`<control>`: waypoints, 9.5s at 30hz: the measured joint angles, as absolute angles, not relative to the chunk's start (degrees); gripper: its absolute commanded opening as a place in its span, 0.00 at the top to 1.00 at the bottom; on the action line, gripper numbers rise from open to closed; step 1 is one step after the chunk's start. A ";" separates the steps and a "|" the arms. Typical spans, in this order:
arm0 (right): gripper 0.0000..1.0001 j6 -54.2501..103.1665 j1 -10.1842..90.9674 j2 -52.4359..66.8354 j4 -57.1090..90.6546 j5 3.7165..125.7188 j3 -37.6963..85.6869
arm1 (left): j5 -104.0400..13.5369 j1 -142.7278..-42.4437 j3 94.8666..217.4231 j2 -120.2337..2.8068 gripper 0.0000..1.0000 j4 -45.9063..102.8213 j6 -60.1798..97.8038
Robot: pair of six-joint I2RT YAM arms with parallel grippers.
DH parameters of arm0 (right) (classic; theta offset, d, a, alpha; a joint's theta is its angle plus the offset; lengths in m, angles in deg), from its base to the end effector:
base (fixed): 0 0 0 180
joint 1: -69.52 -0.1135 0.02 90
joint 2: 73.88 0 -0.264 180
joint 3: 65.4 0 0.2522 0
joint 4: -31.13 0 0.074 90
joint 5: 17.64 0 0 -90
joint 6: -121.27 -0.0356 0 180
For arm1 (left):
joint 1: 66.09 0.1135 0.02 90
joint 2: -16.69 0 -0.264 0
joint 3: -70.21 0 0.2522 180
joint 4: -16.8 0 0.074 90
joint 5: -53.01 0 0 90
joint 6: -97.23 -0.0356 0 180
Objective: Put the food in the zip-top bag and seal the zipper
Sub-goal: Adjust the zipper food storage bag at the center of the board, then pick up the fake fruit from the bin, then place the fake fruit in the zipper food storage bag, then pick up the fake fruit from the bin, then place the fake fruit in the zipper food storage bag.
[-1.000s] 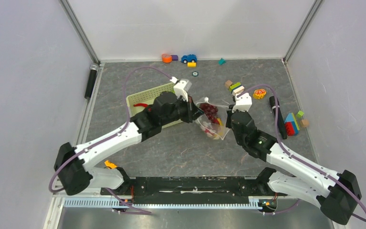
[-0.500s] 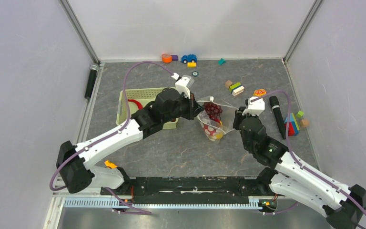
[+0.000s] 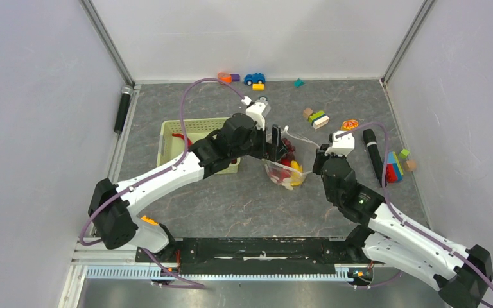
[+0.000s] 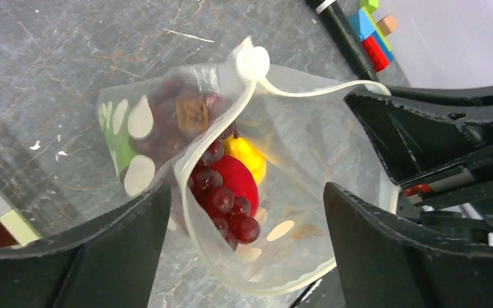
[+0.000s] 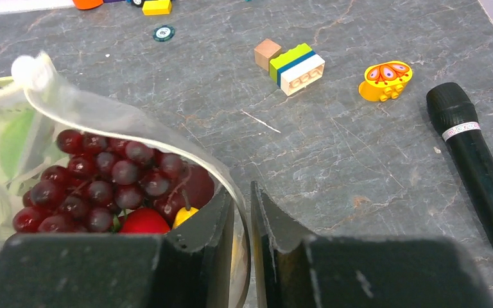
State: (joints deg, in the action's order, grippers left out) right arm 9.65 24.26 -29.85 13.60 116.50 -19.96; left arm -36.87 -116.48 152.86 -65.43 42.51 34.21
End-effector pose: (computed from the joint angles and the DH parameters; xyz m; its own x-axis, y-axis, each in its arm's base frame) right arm 0.1429 0.1089 0.2756 -0.1960 0.1779 -0.9643 0.0359 0.9841 0.1742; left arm 0.2138 -0.2582 0.3307 -0.5907 0.0022 -0.8069 0.5624 0.7182 -0.4098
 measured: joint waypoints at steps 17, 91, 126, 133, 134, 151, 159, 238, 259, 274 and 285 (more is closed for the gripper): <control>0.78 9.65 24.26 -28.36 13.49 117.57 -19.96 | -19.28 -115.17 147.13 -54.75 0.00 47.36 34.35; 1.00 12.12 24.57 2.59 -15.14 109.44 12.19 | -37.94 -86.77 141.12 -67.77 0.80 37.46 33.58; 0.98 19.44 24.59 -21.26 12.66 70.10 -8.44 | -66.11 -109.79 130.35 -62.16 0.68 23.18 23.50; 0.97 19.42 24.59 -22.55 14.21 68.48 -9.20 | -62.77 -110.05 132.84 -64.84 0.32 26.94 23.20; 0.97 19.37 24.59 -22.62 14.38 68.37 -9.36 | -62.64 -110.05 133.10 -65.04 0.24 27.18 23.24; 0.93 18.63 24.59 -22.97 14.78 75.32 -10.30 | -59.71 -110.31 133.27 -53.72 0.00 29.54 24.51; 0.92 18.50 24.59 -23.45 14.76 80.83 -10.78 | -36.35 -110.27 134.85 -48.43 0.00 40.84 29.28; 0.90 17.82 24.57 -20.28 13.84 93.70 -11.28 | -55.01 -86.66 145.95 -84.78 0.91 45.37 39.29; 0.90 17.60 24.57 -20.85 13.55 93.22 -11.28 | -56.26 -90.07 136.40 -53.17 0.91 42.64 38.85; 0.89 17.40 24.57 -22.38 13.42 88.74 -11.28 | -52.41 -117.53 135.33 -47.36 0.95 33.02 25.97; 0.88 17.38 24.59 -25.94 13.77 78.49 -11.28 | -33.31 -123.80 136.60 -58.07 0.86 30.55 22.32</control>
State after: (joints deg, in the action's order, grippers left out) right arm 17.38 24.59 -25.94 13.77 78.49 -11.28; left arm -33.31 -123.80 136.60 -58.07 30.55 22.32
